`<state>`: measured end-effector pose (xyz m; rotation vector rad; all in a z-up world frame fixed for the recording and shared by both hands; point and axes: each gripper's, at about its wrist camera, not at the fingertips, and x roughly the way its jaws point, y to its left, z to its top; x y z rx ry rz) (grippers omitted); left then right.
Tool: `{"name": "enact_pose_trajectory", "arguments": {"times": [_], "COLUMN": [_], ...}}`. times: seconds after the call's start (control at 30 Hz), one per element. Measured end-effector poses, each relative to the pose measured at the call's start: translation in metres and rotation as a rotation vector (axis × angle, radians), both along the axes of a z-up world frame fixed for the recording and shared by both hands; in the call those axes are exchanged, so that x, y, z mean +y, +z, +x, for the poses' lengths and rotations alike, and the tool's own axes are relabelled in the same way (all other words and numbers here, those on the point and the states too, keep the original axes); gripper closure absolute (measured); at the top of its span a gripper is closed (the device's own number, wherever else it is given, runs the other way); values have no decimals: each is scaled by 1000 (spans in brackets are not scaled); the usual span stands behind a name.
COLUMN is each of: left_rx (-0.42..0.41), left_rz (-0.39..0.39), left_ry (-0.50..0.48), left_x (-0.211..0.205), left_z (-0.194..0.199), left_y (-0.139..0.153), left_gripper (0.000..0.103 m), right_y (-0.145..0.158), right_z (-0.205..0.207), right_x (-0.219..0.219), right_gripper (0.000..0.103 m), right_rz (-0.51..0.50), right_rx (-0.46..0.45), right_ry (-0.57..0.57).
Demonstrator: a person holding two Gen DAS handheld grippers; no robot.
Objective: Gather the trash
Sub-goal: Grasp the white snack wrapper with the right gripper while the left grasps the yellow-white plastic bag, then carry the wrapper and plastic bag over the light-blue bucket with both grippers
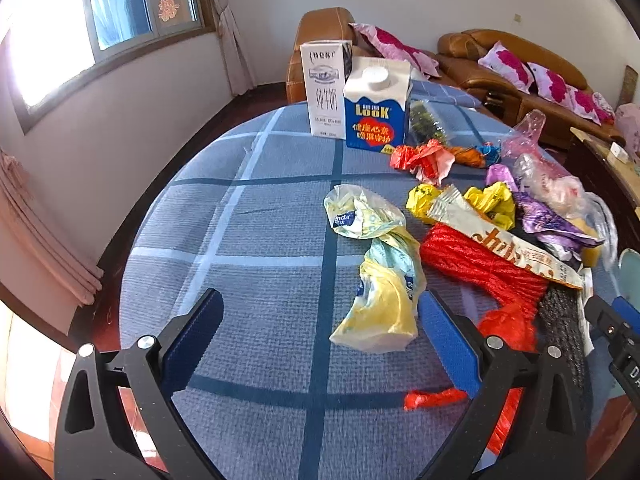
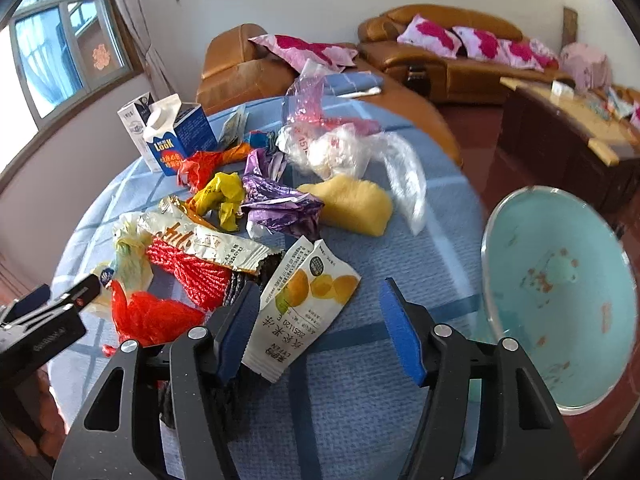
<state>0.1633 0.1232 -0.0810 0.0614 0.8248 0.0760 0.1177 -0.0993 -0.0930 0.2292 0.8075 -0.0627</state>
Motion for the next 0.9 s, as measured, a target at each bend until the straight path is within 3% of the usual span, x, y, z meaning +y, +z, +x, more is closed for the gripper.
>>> {"name": "enact_pose_trajectory", "arguments": {"times": [0.2, 0.27, 0.33, 0.4, 0.47, 0.53, 0.67, 0.7, 0.9], "left_rx": [27, 40, 60, 74, 77, 74, 40, 34, -24], "left_rz": [-5, -15, -16, -26, -40, -48, -32, -31, -17], "left_ry": [9, 6, 5, 3, 0, -9, -4, -4, 2], "left_x": [0, -1, -1, 0, 2, 3, 4, 5, 7], "left_z": [16, 19, 23, 25, 26, 26, 22, 20, 3], "left_y": [-11, -15, -20, -24, -26, -27, -22, -20, -1], "left_gripper": [9, 11, 21, 27, 37, 57, 60, 66, 66], "right_y": [-9, -9, -12, -13, -10, -5, 4, 5, 12], "right_z": [12, 13, 14, 14, 10, 7, 1, 0, -13], "right_x": [0, 3, 2, 0, -4, -7, -11, -12, -15], "right_gripper": [41, 51, 61, 64, 77, 96, 96, 96, 96], "right_rz": [55, 36, 70, 88, 97, 102, 72, 72, 59], "right_rx": [45, 45, 53, 50, 31, 12, -24, -24, -69], "right_ry": [16, 34, 50, 52, 53, 53, 45, 44, 42]}}
